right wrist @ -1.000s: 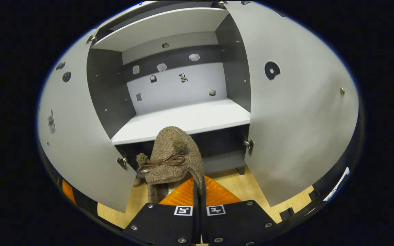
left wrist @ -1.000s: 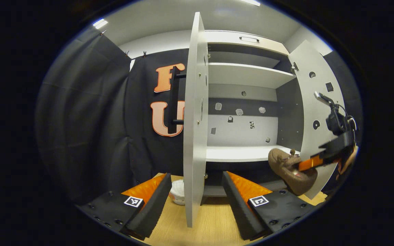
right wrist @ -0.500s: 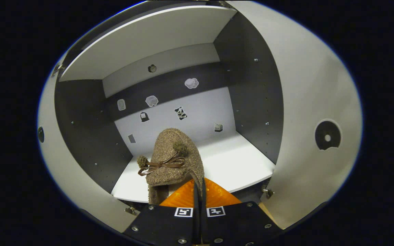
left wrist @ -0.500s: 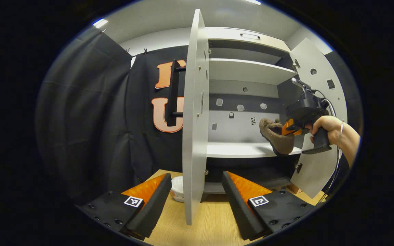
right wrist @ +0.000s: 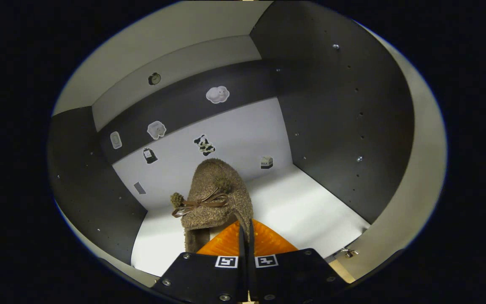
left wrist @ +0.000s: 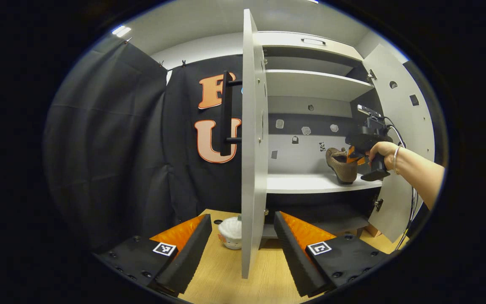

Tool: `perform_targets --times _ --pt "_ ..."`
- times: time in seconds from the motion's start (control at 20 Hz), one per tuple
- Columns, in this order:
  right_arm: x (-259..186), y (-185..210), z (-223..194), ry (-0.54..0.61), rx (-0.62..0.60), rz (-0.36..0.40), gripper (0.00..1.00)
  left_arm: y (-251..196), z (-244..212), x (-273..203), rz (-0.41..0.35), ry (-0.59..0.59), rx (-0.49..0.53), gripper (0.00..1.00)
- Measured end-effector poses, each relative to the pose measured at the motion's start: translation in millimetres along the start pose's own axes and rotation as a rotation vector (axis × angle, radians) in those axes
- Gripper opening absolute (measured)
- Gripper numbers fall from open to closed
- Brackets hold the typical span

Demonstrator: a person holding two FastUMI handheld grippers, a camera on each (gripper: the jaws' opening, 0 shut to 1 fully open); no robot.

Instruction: Grab one shoe with the right hand and put it into the shoe cabinet, grab the other shoe with the left hand and put it into the shoe cabinet; then close the right door with the right hand and the left door with the left hand.

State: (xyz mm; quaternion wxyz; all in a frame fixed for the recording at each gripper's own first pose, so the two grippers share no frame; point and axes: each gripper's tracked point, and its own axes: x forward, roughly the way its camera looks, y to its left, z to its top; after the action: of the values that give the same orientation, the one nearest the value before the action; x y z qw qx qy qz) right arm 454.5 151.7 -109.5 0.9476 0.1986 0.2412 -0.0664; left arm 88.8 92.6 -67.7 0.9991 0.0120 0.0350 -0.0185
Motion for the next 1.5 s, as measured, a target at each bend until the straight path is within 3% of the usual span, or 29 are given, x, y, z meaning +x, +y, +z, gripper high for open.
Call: perform_targets --times 0.1,0.2,0.35,0.4,0.45,0.65,0.8,1.15,1.5 --pt "11 0 -1 0.017 0.021 0.001 0.0 0 0 -4 0.003 -0.002 -0.004 0.97" --pt "6 5 8 -0.017 0.029 0.013 0.1 0 0 -8 0.008 0.0 0.003 0.97" --pt "-21 13 15 -0.055 -0.001 0.049 0.37 -3 -2 -12 0.0 0.008 -0.007 0.97" --pt "-34 14 12 -0.063 -0.034 0.063 0.34 -5 -3 -14 -0.008 0.007 -0.013 0.97" --pt "-49 16 11 -0.082 -0.071 0.073 0.52 -8 -2 -15 -0.017 0.007 -0.018 0.97" --pt "-125 15 -2 -0.156 -0.161 0.125 0.78 -21 -5 -19 -0.069 0.008 -0.015 0.97" --pt "-182 5 -12 -0.2 -0.19 0.156 0.92 -32 -18 -20 -0.105 0.026 -0.016 0.95" --pt "-306 -22 -13 -0.299 -0.266 0.184 0.94 -65 -67 -8 -0.165 0.083 0.002 0.97" --pt "-380 -74 9 -0.377 -0.27 0.102 0.93 -146 -168 4 -0.298 0.261 0.008 0.98"
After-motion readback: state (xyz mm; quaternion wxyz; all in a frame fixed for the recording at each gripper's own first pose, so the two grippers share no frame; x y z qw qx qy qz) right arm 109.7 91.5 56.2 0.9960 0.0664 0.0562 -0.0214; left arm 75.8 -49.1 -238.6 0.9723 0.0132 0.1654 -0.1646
